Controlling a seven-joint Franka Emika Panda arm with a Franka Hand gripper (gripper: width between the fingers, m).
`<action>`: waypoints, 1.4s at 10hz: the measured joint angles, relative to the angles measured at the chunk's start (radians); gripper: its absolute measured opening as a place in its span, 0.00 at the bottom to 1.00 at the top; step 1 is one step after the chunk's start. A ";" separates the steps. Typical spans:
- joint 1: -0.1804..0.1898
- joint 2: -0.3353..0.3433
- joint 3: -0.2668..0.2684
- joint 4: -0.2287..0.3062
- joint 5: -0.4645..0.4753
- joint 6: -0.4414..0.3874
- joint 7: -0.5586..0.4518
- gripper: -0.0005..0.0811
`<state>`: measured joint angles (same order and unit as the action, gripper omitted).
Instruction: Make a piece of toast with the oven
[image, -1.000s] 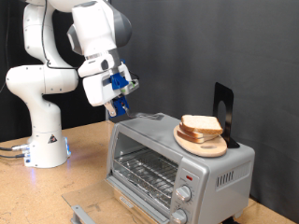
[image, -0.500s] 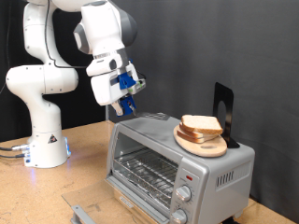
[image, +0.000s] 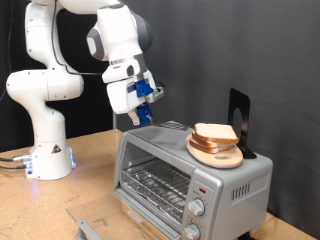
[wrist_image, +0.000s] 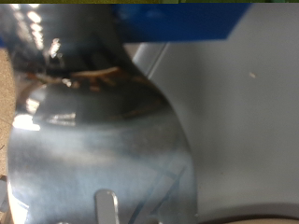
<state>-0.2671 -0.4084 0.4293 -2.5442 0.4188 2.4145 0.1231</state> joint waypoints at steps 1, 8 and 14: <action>0.000 0.009 0.010 0.004 -0.007 0.008 0.019 0.45; -0.001 0.047 0.034 0.021 -0.034 0.023 0.061 0.45; -0.001 0.049 0.039 0.037 -0.035 0.016 0.091 0.45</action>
<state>-0.2680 -0.3593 0.4679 -2.5074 0.3836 2.4302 0.2139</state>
